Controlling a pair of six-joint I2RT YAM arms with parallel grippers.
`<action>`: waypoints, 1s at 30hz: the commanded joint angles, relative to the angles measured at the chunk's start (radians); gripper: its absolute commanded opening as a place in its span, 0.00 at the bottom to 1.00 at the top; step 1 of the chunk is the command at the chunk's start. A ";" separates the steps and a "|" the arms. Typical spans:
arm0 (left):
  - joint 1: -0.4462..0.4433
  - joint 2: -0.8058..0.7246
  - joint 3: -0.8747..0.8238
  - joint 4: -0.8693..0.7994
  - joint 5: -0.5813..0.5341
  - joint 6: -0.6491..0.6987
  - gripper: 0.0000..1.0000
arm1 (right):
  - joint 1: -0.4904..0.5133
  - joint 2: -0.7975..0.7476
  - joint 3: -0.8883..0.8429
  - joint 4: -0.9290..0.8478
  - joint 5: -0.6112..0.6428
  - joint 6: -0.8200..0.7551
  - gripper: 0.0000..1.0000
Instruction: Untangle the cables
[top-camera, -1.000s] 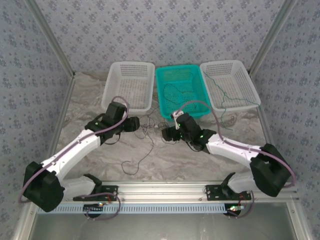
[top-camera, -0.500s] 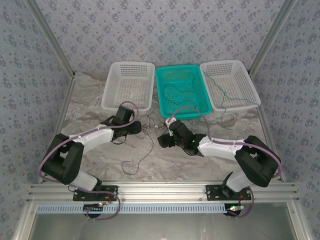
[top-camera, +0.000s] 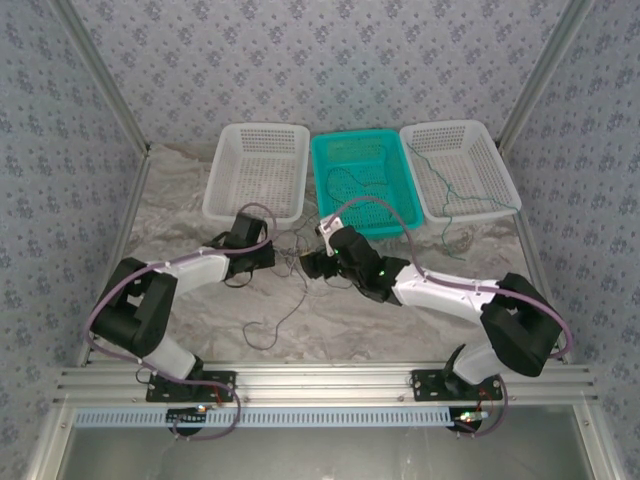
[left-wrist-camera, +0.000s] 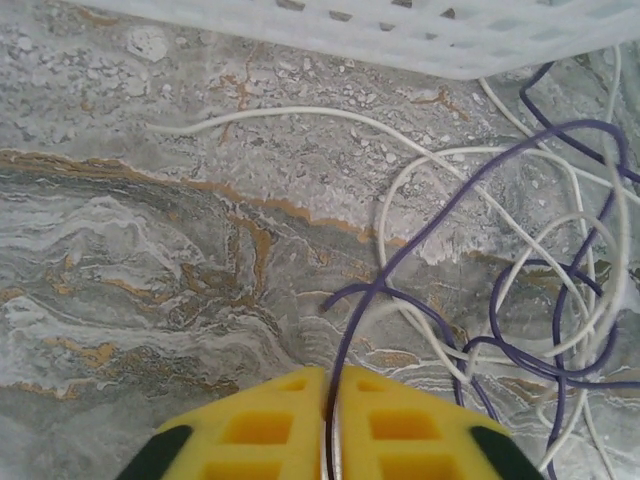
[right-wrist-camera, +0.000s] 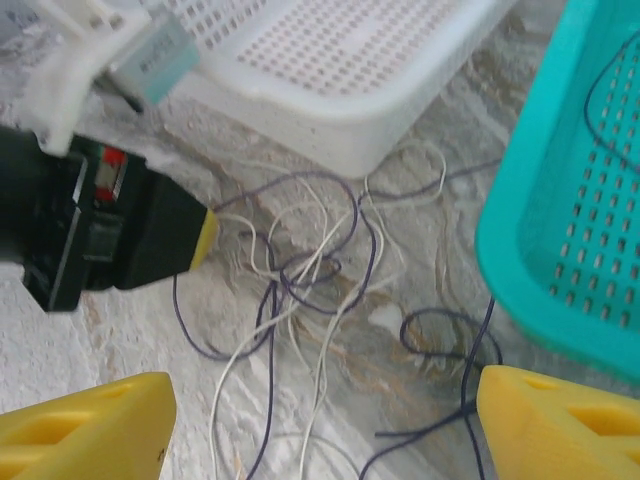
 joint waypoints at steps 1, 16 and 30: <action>0.004 -0.067 0.016 -0.064 0.016 -0.013 0.05 | -0.001 0.016 0.032 0.086 0.049 -0.065 0.82; -0.009 -0.218 0.496 -0.729 0.136 0.119 0.03 | -0.024 0.072 0.172 0.121 -0.046 -0.178 0.87; -0.081 -0.433 0.250 -0.334 0.221 0.188 0.00 | -0.042 0.255 0.135 0.391 -0.428 -0.355 0.68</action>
